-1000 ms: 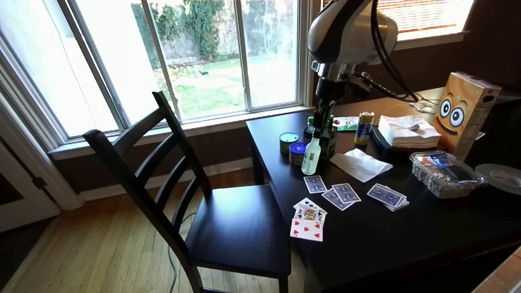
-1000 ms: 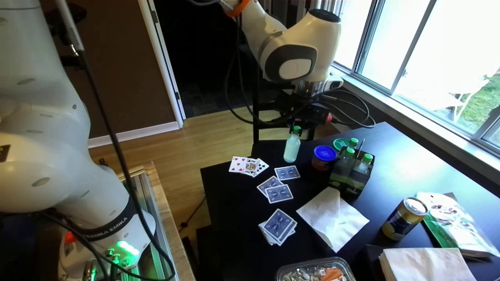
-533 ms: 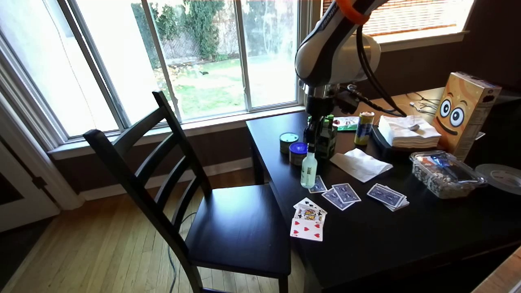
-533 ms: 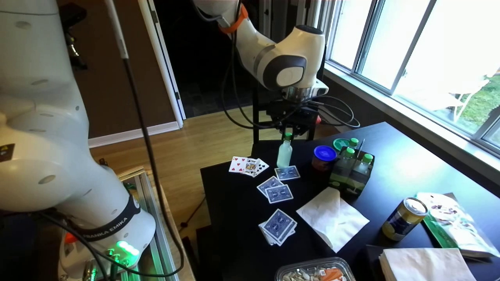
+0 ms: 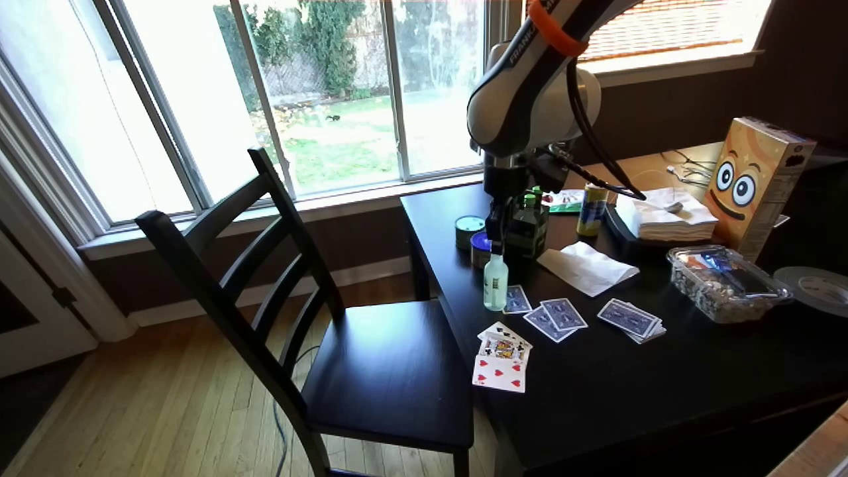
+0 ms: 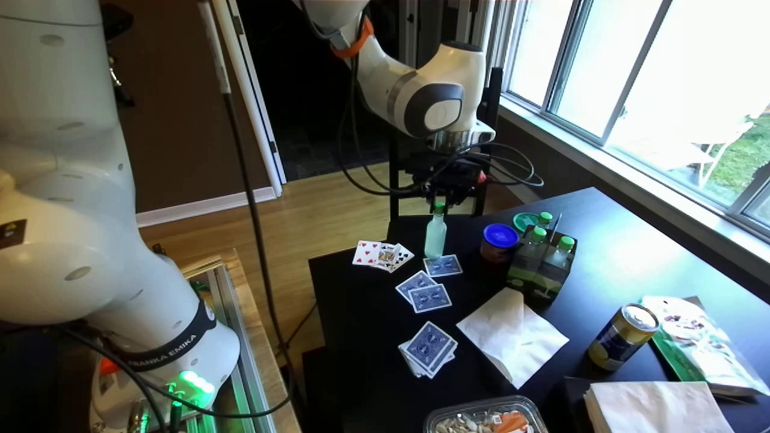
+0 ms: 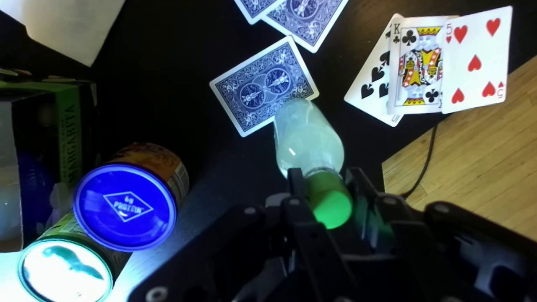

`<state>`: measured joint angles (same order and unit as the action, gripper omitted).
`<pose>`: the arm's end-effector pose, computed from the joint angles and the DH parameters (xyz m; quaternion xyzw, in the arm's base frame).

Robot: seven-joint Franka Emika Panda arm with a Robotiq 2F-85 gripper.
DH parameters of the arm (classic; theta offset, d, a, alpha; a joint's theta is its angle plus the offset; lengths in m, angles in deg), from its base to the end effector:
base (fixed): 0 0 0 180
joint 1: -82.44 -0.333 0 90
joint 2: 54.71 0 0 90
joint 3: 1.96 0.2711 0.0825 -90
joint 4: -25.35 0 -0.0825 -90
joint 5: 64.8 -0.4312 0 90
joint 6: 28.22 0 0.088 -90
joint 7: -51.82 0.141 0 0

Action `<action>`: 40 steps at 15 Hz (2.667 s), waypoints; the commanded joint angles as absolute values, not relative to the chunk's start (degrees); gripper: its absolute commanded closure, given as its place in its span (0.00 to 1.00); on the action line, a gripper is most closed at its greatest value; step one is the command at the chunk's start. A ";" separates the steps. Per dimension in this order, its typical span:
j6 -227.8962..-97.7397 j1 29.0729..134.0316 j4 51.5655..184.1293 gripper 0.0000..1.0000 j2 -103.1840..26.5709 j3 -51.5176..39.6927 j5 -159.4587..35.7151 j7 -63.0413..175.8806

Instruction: Take a bottle out of the crate

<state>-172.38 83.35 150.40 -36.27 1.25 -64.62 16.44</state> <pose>0.5761 0.0251 0.1269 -0.9464 -0.3227 -0.0081 0.0059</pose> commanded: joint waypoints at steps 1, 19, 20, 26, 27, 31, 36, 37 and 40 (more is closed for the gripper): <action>-172.38 83.05 149.01 0.89 -35.27 1.69 -61.81 19.50; -170.13 85.92 148.61 0.89 -39.53 1.27 -63.87 25.20; -169.79 86.17 148.41 0.89 -39.30 1.18 -63.91 25.24; -167.70 87.24 147.43 0.89 -37.91 0.97 -64.06 24.77; -167.24 87.28 147.30 0.89 -37.66 0.98 -64.08 24.82; -166.90 87.33 146.86 0.89 -36.39 0.83 -63.47 25.12; -167.04 87.77 146.16 0.89 -34.89 1.07 -63.58 24.51; -167.09 87.80 146.06 0.80 -34.74 1.13 -63.58 24.49; -167.37 87.66 146.97 0.40 -35.63 1.36 -63.60 24.59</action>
